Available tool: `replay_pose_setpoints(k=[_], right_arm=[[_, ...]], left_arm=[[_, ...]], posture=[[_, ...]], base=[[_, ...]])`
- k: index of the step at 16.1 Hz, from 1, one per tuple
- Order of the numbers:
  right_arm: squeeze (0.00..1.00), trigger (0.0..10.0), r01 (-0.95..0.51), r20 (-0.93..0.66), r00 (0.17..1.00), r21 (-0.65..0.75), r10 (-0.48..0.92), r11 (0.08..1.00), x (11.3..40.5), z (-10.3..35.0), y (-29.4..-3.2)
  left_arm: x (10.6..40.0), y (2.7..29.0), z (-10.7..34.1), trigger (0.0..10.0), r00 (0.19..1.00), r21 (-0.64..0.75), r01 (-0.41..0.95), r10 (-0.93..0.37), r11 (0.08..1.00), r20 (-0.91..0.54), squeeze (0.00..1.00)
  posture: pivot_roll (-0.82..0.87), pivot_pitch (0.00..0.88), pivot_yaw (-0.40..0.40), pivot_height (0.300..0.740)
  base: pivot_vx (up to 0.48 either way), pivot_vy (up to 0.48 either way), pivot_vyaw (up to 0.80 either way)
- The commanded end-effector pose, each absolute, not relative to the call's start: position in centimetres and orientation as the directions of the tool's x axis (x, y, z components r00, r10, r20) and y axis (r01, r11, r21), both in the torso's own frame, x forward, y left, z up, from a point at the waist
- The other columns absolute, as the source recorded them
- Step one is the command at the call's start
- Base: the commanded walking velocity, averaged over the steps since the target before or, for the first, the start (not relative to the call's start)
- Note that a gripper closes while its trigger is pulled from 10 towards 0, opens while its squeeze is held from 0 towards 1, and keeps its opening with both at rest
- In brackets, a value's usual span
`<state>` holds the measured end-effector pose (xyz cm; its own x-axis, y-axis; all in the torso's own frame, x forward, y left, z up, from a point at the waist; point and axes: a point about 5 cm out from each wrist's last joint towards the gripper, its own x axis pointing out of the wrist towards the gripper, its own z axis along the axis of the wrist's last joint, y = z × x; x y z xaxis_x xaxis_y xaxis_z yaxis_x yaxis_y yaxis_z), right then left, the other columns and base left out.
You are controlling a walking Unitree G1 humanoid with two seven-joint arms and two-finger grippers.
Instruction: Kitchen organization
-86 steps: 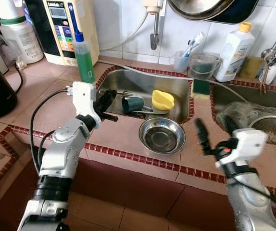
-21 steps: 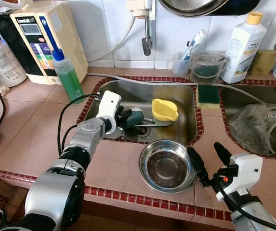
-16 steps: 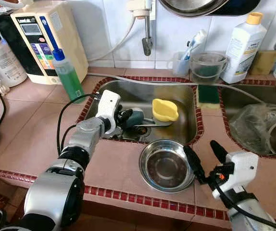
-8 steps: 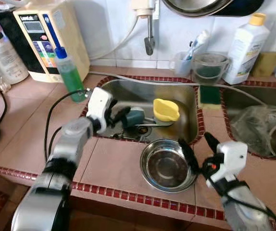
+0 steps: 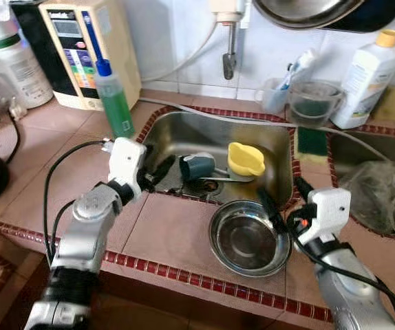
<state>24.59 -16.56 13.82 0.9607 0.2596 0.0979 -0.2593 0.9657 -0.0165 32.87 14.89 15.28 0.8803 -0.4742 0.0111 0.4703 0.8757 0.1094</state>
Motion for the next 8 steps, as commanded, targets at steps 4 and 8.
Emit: replay_pose_setpoints(k=[4, 8], right_arm=[[0.00, 10.0, -0.137, 0.127, 0.982, -0.010, 0.137, 0.991, 25.1, 13.8, -17.8], [0.00, 10.0, -0.118, 0.148, 0.982, -0.010, 0.118, 0.993, 25.4, 13.9, -17.7]], left_arm=[[31.5, 15.3, 15.6, 10.0, 0.928, 0.052, 0.362, -0.365, 0.931, 0.071, 0.00], [30.9, 14.4, 15.6, 10.0, 0.915, -0.007, 0.393, -0.390, 0.920, 0.100, 0.00]], posture=[[-0.14, 0.025, 0.041, 0.740], [-0.14, 0.015, 0.037, 0.740]], base=[[0.000, 0.000, 0.00], [0.000, 0.000, 0.00]])
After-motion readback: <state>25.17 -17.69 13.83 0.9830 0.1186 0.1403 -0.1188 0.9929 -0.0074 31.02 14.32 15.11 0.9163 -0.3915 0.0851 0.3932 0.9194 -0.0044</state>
